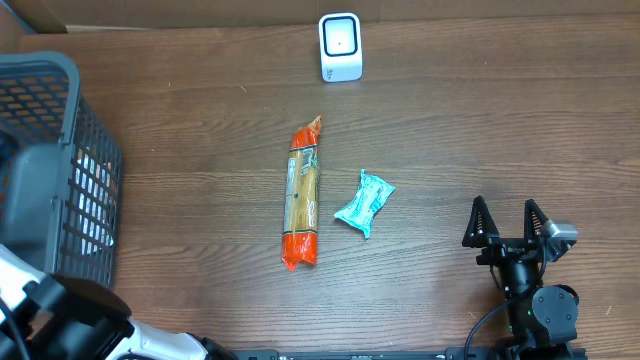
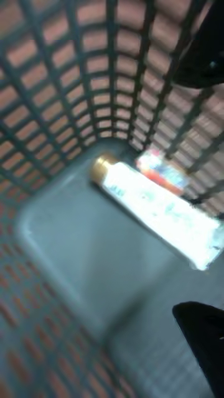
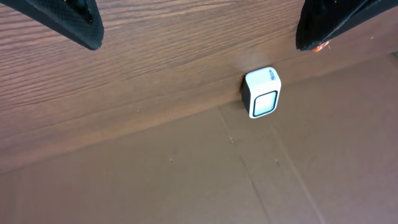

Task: Scan the item barcode
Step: 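Return the left gripper to the basket and grasp the white tube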

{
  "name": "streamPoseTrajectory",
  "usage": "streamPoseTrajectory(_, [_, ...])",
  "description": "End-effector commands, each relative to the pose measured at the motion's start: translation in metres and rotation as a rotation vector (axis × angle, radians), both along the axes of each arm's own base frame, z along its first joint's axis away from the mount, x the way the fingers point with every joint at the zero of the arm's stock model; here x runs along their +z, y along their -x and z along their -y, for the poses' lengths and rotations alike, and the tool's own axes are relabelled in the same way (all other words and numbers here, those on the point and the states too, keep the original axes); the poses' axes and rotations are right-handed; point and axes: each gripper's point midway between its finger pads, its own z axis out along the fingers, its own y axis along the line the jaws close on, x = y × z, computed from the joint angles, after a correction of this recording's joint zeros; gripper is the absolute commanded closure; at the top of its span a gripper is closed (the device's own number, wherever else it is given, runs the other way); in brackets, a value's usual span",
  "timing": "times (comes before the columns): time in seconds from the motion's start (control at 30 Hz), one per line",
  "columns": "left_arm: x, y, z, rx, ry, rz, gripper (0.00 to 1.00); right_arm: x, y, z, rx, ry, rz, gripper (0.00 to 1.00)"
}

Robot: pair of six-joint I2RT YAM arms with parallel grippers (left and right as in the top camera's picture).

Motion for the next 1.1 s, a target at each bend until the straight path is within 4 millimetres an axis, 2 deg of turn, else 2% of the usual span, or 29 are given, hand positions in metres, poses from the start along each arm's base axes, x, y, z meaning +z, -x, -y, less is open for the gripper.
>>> streamPoseTrajectory(0.0, [-0.047,-0.012,0.014,-0.166,0.007,-0.017,0.00,-0.002,0.000,-0.001,0.003,-0.004,0.004,0.00])
streamPoseTrajectory(0.2, [-0.108,-0.005,0.018,-0.197,0.018,-0.066,0.00,-0.002,0.000,-0.001,0.003,-0.004,0.004,0.00])
streamPoseTrajectory(0.37, [-0.138,0.008,0.018,-0.186,0.007,-0.132,0.04,-0.002,0.000,-0.001,0.003,-0.004,0.004,0.00])
streamPoseTrajectory(0.43, [-0.157,0.018,0.018,-0.170,0.001,-0.177,0.04,-0.002,0.000,-0.001,0.003,-0.004,0.004,0.00])
streamPoseTrajectory(0.57, [-0.175,0.025,0.020,-0.175,-0.012,-0.203,0.04,-0.002,0.000,-0.001,0.003,-0.004,0.004,0.00])
streamPoseTrajectory(0.7, [-0.185,0.026,0.021,-0.260,-0.056,-0.217,0.07,-0.002,0.000,-0.001,0.003,-0.004,0.004,0.00])
streamPoseTrajectory(0.93, [-0.178,0.007,0.022,-0.372,-0.107,-0.135,0.09,-0.002,0.000,-0.001,0.003,-0.004,0.004,0.00])
streamPoseTrajectory(1.07, [-0.182,0.005,0.024,-0.398,-0.110,-0.132,0.12,-0.002,0.000,-0.001,0.003,-0.004,0.004,0.00])
